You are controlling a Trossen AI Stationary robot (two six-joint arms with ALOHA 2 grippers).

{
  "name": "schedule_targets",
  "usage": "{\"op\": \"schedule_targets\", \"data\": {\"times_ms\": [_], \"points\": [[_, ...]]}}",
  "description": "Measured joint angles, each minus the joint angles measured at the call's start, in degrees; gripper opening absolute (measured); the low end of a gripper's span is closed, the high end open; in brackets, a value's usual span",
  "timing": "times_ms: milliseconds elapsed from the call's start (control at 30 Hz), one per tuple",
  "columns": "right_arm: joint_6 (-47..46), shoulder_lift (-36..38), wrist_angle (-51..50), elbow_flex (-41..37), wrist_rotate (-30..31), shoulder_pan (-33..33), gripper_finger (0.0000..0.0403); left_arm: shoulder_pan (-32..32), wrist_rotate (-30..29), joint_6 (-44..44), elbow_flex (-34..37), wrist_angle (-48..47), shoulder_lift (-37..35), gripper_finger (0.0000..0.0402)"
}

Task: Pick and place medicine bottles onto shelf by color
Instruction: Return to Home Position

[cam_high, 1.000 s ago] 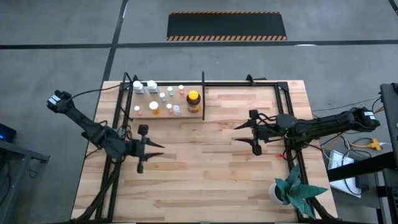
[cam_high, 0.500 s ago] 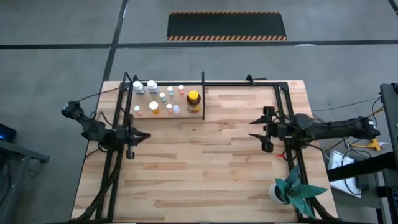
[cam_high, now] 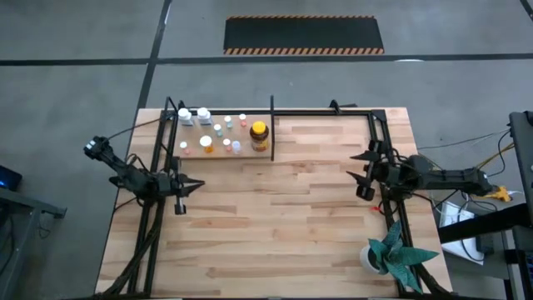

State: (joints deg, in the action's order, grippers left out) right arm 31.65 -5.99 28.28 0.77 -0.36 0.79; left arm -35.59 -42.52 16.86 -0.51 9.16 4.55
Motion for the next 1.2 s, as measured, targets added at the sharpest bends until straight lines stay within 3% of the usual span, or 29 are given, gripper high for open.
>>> {"op": "schedule_targets", "data": {"times_ms": [233,467,833,1000,1100,1200], "points": [[-3.6,3.7,-2.7,-0.1,0.8,0.0,0.0178,0.0,0.0,-1.4,0.0,1.5,-0.1,0.0001],[-4.5,4.0,-2.5,0.4,11.2,0.0,0.0174,0.0,0.1,-1.4,0.1,1.3,0.3,0.0001],[-4.9,3.7,-3.3,0.4,11.9,0.0,0.0179,0.0,0.1,-1.4,0.2,1.3,0.3,0.0001],[-18.4,5.9,-15.1,0.1,12.1,1.4,0.0178,0.0,0.1,-1.4,0.2,1.3,0.3,0.0001],[-21.4,5.9,-24.8,-0.1,11.4,3.0,0.0181,0.0,0.1,-1.5,0.2,1.3,0.3,0.0001],[-21.2,6.0,-25.8,-0.1,10.0,4.8,0.0183,0.0,0.1,-1.4,0.2,1.3,0.3,0.0002]]}}
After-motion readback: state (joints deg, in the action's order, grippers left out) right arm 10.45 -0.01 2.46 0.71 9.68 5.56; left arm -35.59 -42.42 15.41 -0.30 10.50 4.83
